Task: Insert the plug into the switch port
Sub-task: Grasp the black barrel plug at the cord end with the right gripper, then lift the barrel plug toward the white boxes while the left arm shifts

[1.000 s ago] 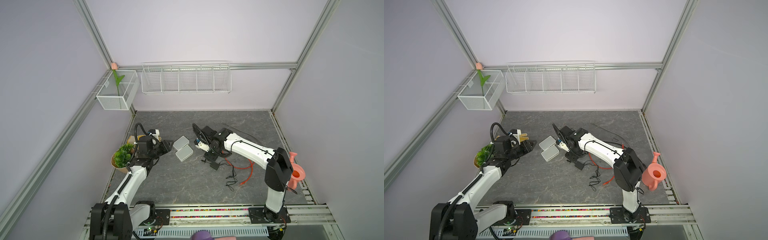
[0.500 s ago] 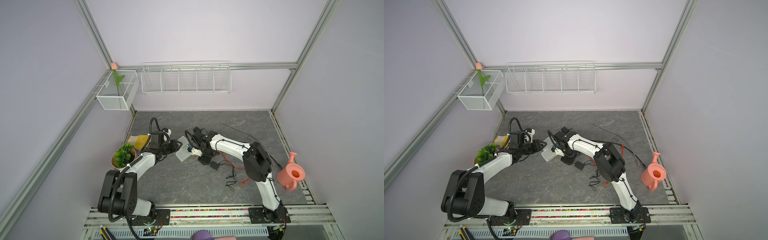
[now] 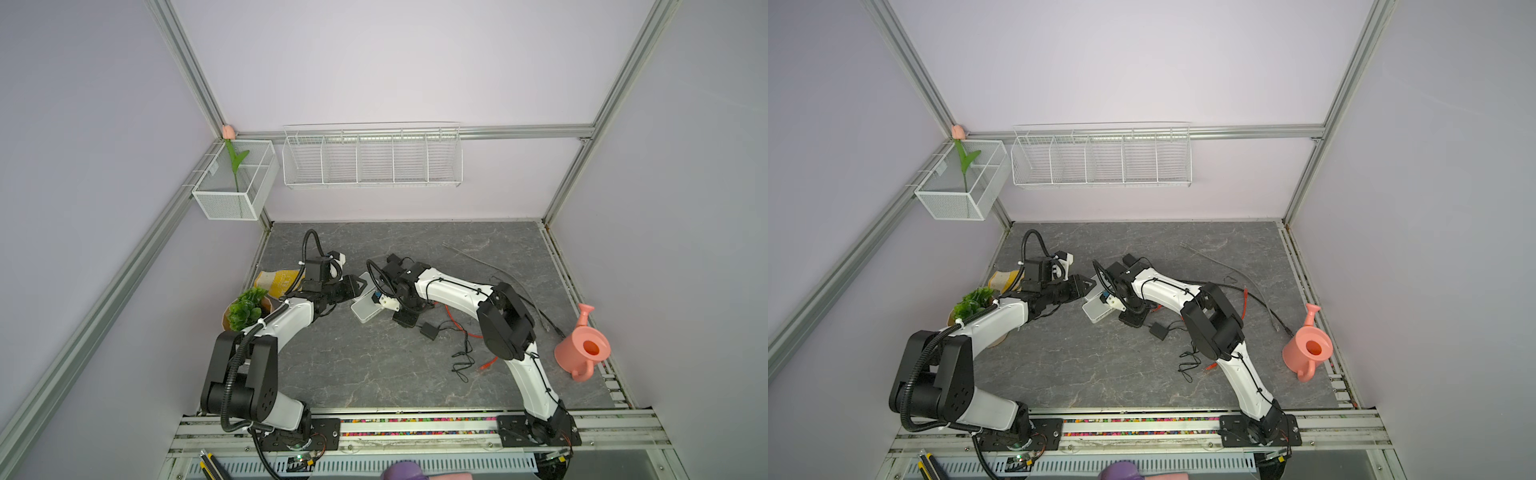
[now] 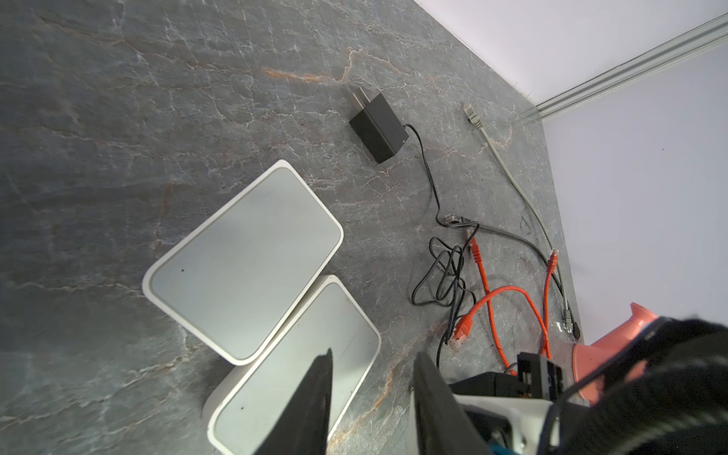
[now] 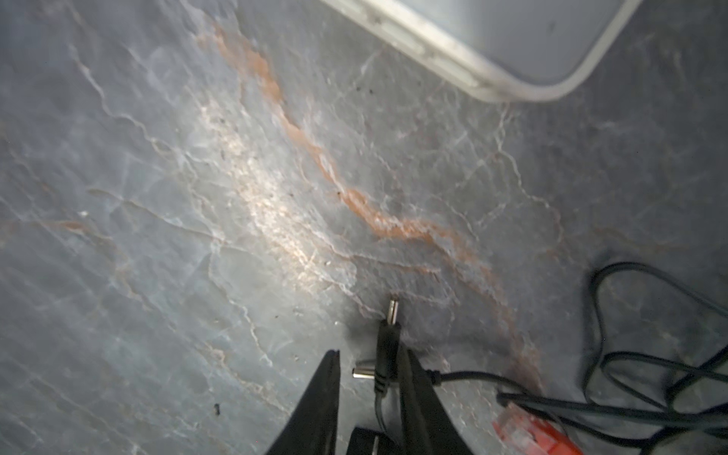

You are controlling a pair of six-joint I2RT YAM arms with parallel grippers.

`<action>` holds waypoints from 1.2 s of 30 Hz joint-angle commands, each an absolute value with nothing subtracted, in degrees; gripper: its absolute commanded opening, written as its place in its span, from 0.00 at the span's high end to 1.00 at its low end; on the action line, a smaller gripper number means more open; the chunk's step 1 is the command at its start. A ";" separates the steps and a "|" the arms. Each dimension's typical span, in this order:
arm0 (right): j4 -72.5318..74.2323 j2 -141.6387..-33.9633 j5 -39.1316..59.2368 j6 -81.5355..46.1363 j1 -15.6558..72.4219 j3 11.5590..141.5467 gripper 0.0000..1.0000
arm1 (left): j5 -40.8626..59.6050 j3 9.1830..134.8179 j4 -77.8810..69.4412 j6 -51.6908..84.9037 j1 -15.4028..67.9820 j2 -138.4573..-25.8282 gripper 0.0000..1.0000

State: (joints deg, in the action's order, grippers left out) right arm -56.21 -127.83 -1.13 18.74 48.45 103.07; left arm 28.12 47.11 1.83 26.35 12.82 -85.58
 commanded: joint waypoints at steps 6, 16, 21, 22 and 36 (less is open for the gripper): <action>-55.54 -128.59 -2.42 20.15 48.07 101.78 0.70 | 27.33 50.05 2.90 24.96 13.27 -86.82 0.64; -55.28 -128.01 -3.25 19.52 47.64 99.99 0.67 | 26.58 50.71 4.10 24.28 13.45 -86.45 0.63; -55.28 -127.29 -2.64 18.96 47.65 99.27 0.84 | 26.54 50.98 4.39 24.02 13.53 -86.44 0.63; -53.21 -126.73 -2.62 18.74 47.68 98.91 0.87 | 26.42 51.14 4.60 23.89 13.73 -86.52 0.64; -40.18 -96.24 -8.76 9.70 45.62 81.16 0.94 | 20.15 67.94 17.60 16.88 24.77 -98.24 0.64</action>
State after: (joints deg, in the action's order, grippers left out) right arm -44.53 -100.62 -6.61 13.37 46.78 83.79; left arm 22.46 64.27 13.19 19.49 22.28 -95.42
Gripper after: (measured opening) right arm 0.086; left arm 0.365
